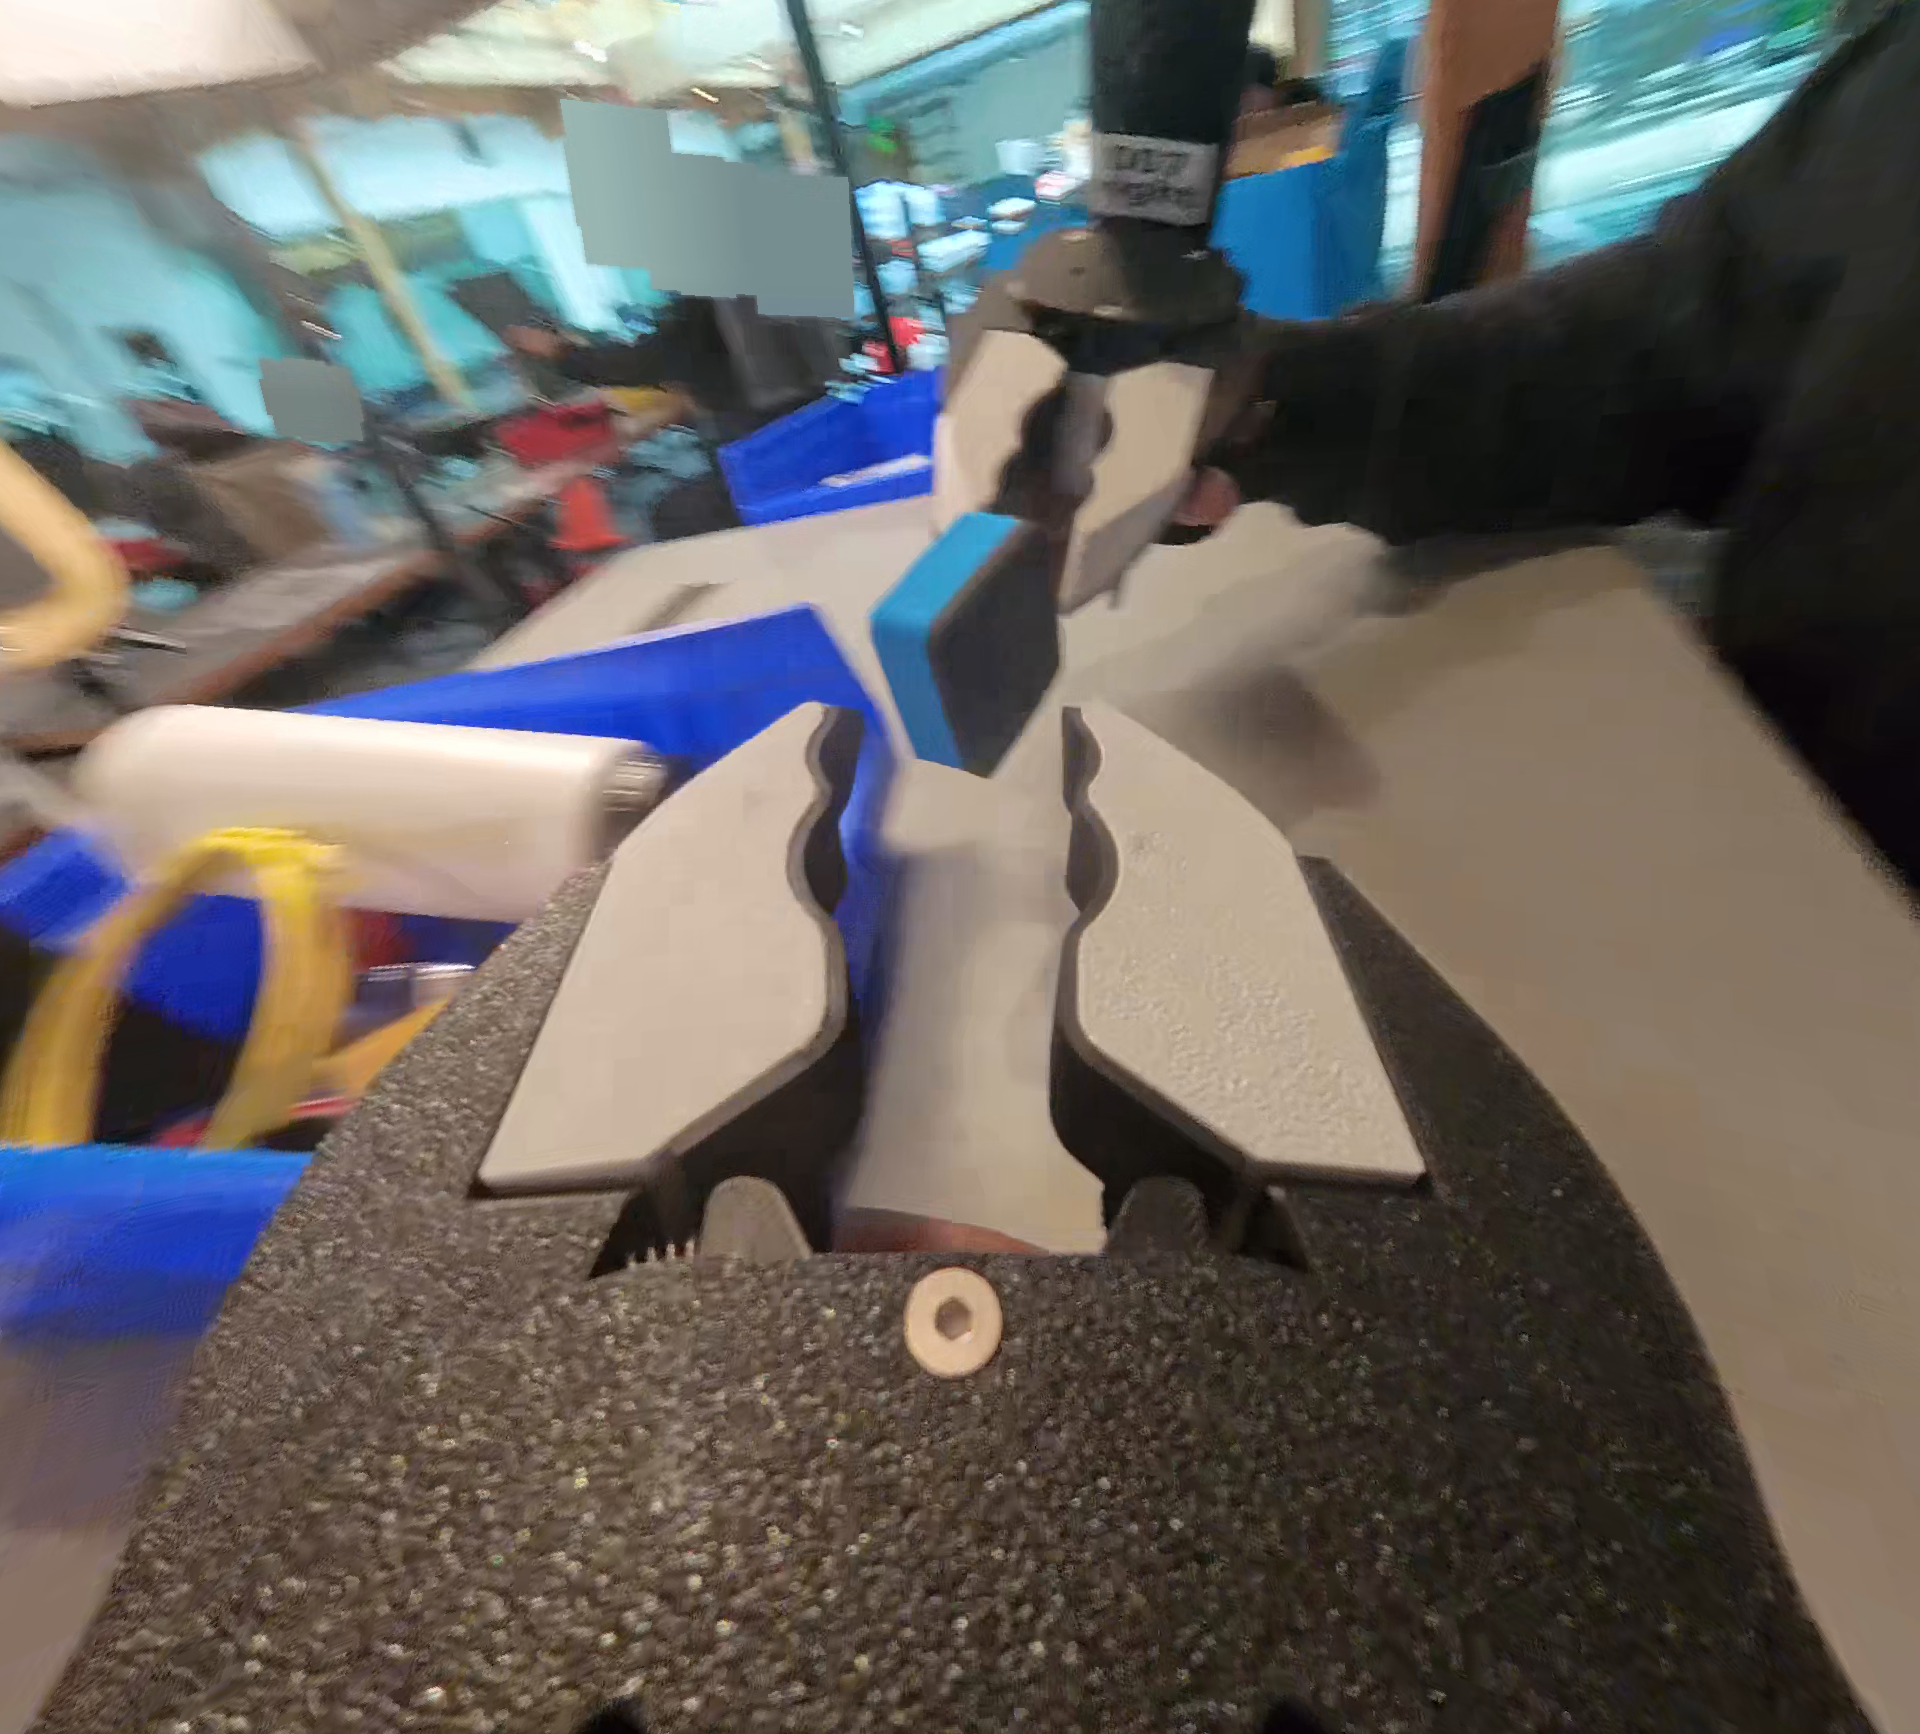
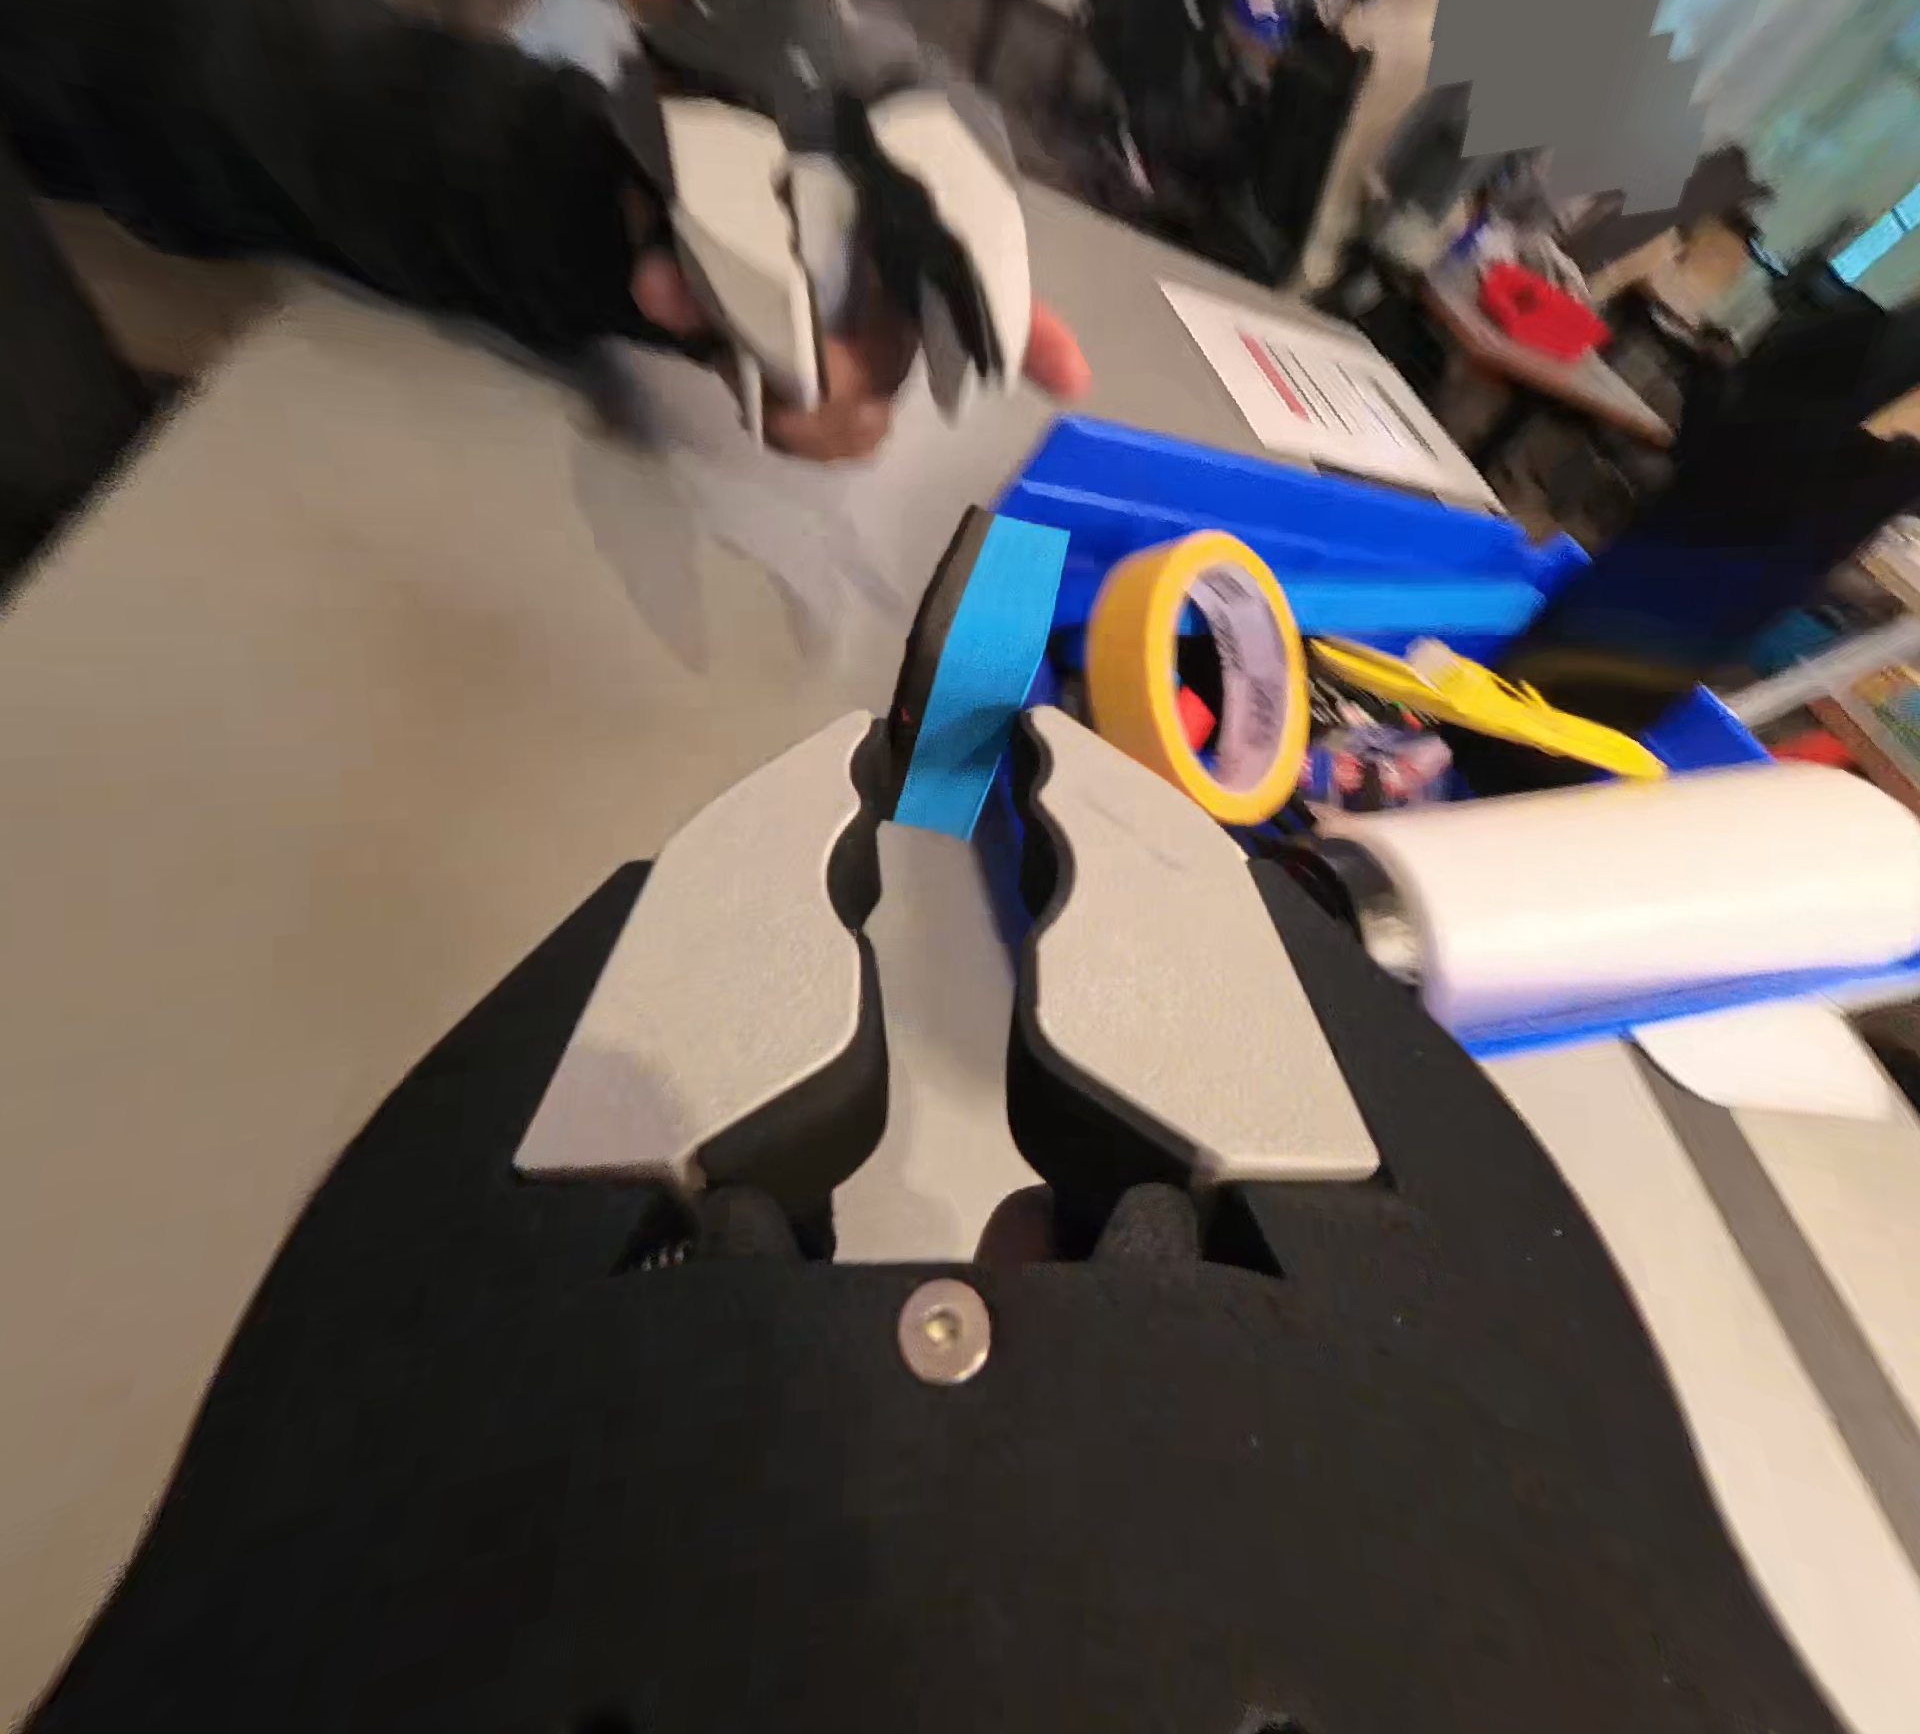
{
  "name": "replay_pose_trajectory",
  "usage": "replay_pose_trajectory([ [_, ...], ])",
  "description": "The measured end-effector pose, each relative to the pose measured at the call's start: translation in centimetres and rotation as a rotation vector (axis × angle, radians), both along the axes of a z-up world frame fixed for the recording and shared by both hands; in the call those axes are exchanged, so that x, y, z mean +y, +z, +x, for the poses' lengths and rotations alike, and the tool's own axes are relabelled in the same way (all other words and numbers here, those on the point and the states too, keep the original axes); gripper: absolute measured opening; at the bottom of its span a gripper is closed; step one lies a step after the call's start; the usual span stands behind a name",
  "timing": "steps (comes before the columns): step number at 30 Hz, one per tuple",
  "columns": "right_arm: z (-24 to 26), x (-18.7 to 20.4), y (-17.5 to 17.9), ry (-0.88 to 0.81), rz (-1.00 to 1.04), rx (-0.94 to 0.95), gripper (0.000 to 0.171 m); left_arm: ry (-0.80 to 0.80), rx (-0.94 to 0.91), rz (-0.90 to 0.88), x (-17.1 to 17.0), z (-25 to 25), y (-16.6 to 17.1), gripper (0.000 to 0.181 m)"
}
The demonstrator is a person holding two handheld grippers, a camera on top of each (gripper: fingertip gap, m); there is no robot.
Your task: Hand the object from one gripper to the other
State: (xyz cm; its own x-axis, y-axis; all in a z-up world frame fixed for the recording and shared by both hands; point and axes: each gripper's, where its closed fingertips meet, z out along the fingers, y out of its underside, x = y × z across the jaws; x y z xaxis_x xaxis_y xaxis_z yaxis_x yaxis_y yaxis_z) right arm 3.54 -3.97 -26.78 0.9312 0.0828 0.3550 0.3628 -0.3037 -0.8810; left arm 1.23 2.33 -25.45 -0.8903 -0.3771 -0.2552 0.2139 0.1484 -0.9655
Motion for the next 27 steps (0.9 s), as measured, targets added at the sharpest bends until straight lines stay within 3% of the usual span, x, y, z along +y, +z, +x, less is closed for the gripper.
replay_pose_trajectory([
  [3,-3.2,-0.8,0.3,0.143,0.089,0.091,0.022,-0.097,0.136,0.038,-2.8,-2.0,-2.2,0.059],
  [6,-5.1,-1.6,0.0,0.181,0.114,0.082,0.022,-0.154,0.161,0.081,-5.5,-3.7,-3.7,0.066],
  [8,-6.6,-2.0,-0.3,0.201,0.128,0.093,0.022,-0.165,0.138,0.089,-7.1,-4.6,-4.0,0.06],
  [9,-7.3,-2.2,-0.6,0.198,0.128,0.081,0.023,-0.162,0.104,0.09,-7.8,-5.0,-4.0,0.043],
  [10,-7.7,-2.4,-1.1,0.182,0.116,0.058,0.024,-0.13,0.055,0.097,-8.3,-5.1,-4.0,0.029],
  [14,-7.3,-4.1,-1.3,-0.009,0.132,0.006,0.032,0.092,-0.197,0.195,-9.1,-4.3,-3.8,0.027],
  [18,-7.9,-5.8,-0.2,-0.181,0.233,0.032,0.049,0.462,-0.639,0.34,-7.8,-3.5,-1.8,0.027],
  [22,-9.5,-5.6,0.9,-0.265,0.367,0.107,0.071,0.595,-0.986,0.458,-8.4,-5.8,-0.8,0.026],
  [27,-11.2,-2.6,0.3,-0.264,0.383,0.146,0.084,0.685,-1.17,0.592,-8.1,-6.1,-0.8,0.026],
])
